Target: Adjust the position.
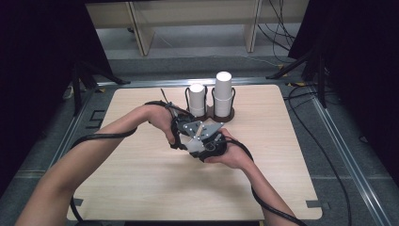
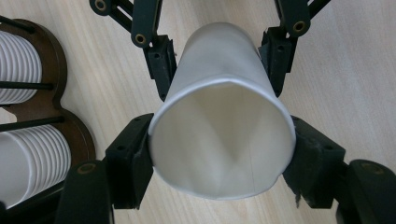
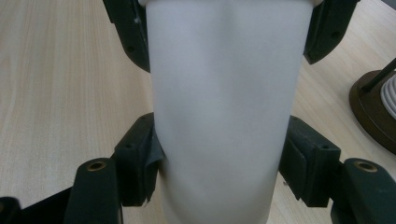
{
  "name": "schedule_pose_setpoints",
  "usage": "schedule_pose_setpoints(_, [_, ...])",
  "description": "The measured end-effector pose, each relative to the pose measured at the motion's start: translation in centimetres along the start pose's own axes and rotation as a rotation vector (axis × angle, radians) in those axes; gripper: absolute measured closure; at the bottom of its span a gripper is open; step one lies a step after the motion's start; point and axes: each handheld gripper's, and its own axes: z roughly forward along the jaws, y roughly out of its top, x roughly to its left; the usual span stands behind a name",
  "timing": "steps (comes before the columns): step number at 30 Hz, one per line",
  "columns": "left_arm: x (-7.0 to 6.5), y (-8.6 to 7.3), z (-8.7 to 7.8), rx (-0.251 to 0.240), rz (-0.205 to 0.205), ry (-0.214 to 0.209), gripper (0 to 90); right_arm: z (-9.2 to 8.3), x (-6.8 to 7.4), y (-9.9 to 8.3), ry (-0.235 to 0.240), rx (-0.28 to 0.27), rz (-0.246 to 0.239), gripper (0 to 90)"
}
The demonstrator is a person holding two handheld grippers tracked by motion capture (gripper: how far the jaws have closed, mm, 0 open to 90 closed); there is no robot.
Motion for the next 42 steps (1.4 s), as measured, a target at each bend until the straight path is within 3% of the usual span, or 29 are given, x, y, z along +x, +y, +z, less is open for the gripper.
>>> schedule_pose_setpoints(5, [0.1, 0.0, -0.4, -0.021, -0.007, 0.012, 27.9, -0.1, -0.1, -0.1, -0.018, -0.018, -0.019, 35.7])
schedule_pose_setpoints(6, [-0.1, 0.0, -0.3, -0.045, -0.028, 0.014, 25.0, -0.2, -0.1, -0.1, -0.006, -0.023, -0.001, 35.7])
schedule_pose_setpoints(12, [-0.4, 0.1, -0.6, -0.117, -0.056, 0.057, 14.5, -0.6, -0.2, -0.7, -0.034, -0.06, 0.0, 35.8])
schedule_pose_setpoints(15, [-0.5, -0.3, -0.5, -0.147, -0.079, 0.092, 14.0, -0.8, -0.3, -0.9, -0.046, -0.074, 0.005, 35.8])
schedule_pose_setpoints(16, [-0.4, -0.4, -0.5, -0.152, -0.084, 0.101, 13.5, -0.8, -0.4, -1.0, -0.06, -0.081, -0.015, 35.8])
schedule_pose_setpoints(20, [-0.4, -0.9, -0.7, -0.191, -0.115, 0.14, 12.7, -1.2, -0.4, -1.2, -0.07, -0.09, 0.043, 35.8])
schedule_pose_setpoints(22, [-0.5, -1.2, -0.8, -0.215, -0.127, 0.162, 12.4, -1.4, -0.5, -1.3, -0.083, -0.108, 0.049, 35.7])
schedule_pose_setpoints(23, [-0.6, -1.5, -0.9, -0.226, -0.138, 0.176, 12.3, -1.5, -0.7, -1.3, -0.096, -0.121, 0.025, 35.8])
schedule_pose_setpoints(27, [-0.8, -2.1, -1.1, -0.233, -0.153, 0.198, 12.1, -1.6, -0.8, -1.5, -0.108, -0.129, 0.026, 35.7])
schedule_pose_setpoints(28, [-1.1, -2.4, -1.1, -0.241, -0.164, 0.211, 12.1, -1.7, -0.7, -1.6, -0.112, -0.133, 0.05, 35.7])
schedule_pose_setpoints(32, [-1.4, -2.9, -1.2, -0.261, -0.185, 0.224, 11.6, -2.0, -0.9, -1.7, -0.133, -0.145, 0.028, 35.7])
schedule_pose_setpoints(33, [-1.6, -3.0, -1.2, -0.286, -0.209, 0.226, 11.5, -2.1, -0.7, -1.8, -0.127, -0.14, 0.073, 35.7])
schedule_pose_setpoints(34, [-1.6, -3.2, -1.3, -0.277, -0.208, 0.23, 11.2, -2.1, -0.9, -1.9, -0.134, -0.151, 0.057, 35.6])
schedule_pose_setpoints(35, [-1.8, -3.3, -1.2, -0.299, -0.231, 0.237, 11.3, -2.2, -1.0, -1.9, -0.148, -0.159, 0.043, 35.6])
schedule_pose_setpoints(36, [-1.9, -3.5, -1.3, -0.297, -0.227, 0.237, 11.4, -2.3, -0.9, -2.0, -0.139, -0.158, 0.069, 35.5])
schedule_pose_setpoints(38, [-2.1, -3.9, -1.3, -0.3, -0.228, 0.246, 11.2, -2.4, -0.9, -2.1, -0.159, -0.177, 0.077, 35.5])
schedule_pose_setpoints(42, [-2.9, -4.6, -1.0, -0.319, -0.257, 0.277, 11.0, -3.0, -0.9, -2.7, -0.191, -0.207, 0.114, 35.4])
